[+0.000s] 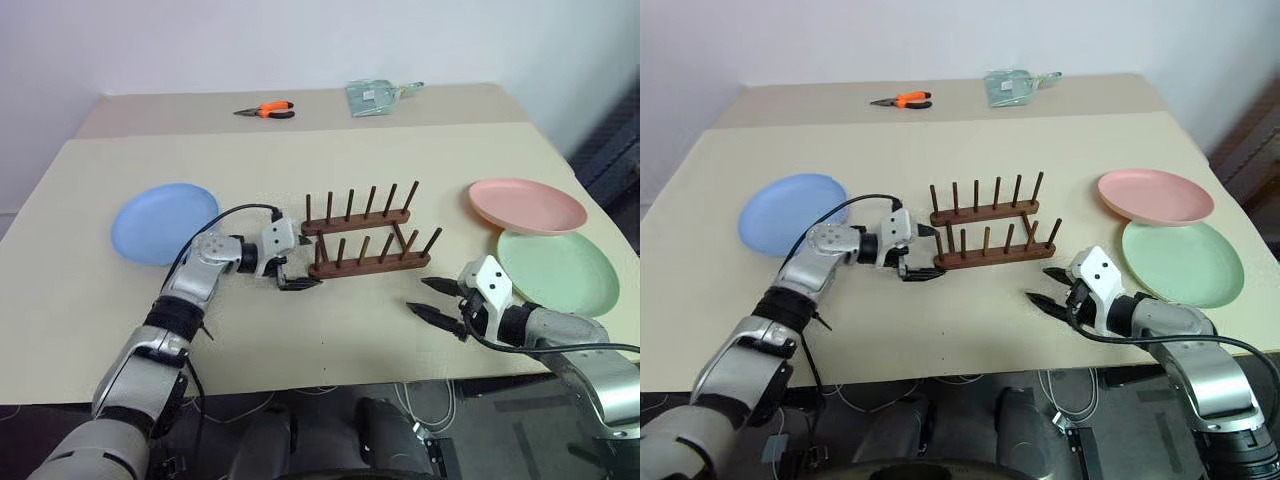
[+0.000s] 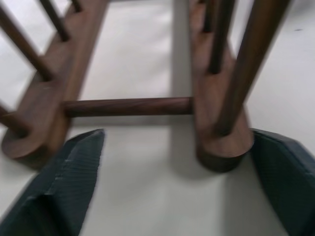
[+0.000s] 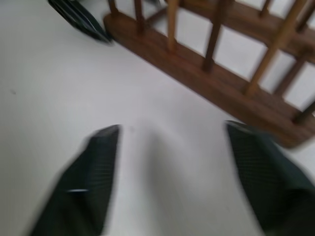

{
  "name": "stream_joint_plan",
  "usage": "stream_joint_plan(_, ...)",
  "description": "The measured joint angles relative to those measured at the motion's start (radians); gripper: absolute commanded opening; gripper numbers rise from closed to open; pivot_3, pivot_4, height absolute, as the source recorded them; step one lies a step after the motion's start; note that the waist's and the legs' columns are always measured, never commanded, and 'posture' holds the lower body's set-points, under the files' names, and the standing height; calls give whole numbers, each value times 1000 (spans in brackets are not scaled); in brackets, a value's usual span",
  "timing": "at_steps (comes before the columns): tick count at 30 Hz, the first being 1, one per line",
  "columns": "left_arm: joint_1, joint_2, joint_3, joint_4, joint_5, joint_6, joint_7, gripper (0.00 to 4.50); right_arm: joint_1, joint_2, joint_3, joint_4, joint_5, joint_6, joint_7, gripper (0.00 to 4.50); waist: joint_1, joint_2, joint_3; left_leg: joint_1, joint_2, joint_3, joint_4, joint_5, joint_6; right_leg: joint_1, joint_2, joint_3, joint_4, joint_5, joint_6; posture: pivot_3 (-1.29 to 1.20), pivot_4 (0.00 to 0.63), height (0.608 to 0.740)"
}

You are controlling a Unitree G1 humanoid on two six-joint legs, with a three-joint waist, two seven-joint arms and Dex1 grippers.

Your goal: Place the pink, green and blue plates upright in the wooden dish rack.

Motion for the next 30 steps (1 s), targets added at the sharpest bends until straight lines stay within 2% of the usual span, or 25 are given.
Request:
stream_joint_plan(3,113,55,27,-178,-52,133,-15,2210,-9,-12,14,61,-56,-26,-17,173,-15,0,0,0,0,0,-1,0,0,-1,0,0,1,0,0,0,150,740)
stream_joint_plan(5,191,82,36,-326,-82,240,-13,1281,-33,-12,37,107,-107,-44,-41,0,-18,1,0,0,1,0,-1,0,0,-1,0,0,1,0,0,0,150,740)
stream_joint_plan(8,270,37,21,-480,-99,363,47,1281,-95,-7,85,167,-171,-78,-65,0,-8,0,0,-1,0,-1,1,0,0,0,0,0,0,0,-1,0,150,740)
stream_joint_plan(11,290,-36,-2,-538,-96,423,130,1281,-148,22,123,210,-208,-104,-81,0,-2,-1,0,-1,-1,-1,2,0,0,1,0,0,0,0,-1,0,150,740)
stream_joint_plan(15,253,-132,-48,-487,11,391,326,1281,-261,96,174,331,-274,-161,-140,0,-8,-1,-1,1,-1,-1,2,0,0,2,0,0,1,0,-1,0,150,740)
stream_joint_plan(19,187,-188,-49,-374,52,343,463,1281,-358,141,199,458,-328,-215,-180,0,-9,-2,-2,2,-1,-1,2,1,-1,3,0,0,1,0,-1,0,150,740)
stream_joint_plan(26,131,-192,-38,-263,58,268,519,1281,-445,169,207,599,-372,-291,-208,0,-11,-1,-3,3,-1,-1,2,1,-1,3,0,0,2,2,-4,0,150,740)
stream_joint_plan(28,130,-190,-37,-258,57,258,519,1250,-448,168,203,602,-366,-291,-197,513,-11,-1,-3,3,-1,-1,2,1,-1,3,0,0,2,2,-4,0,150,740)
stream_joint_plan(30,144,-176,-38,-286,52,259,494,1250,-426,120,197,556,-353,-291,-145,1170,-11,0,-2,1,-1,0,2,1,-1,1,0,1,2,2,-4,0,150,740)
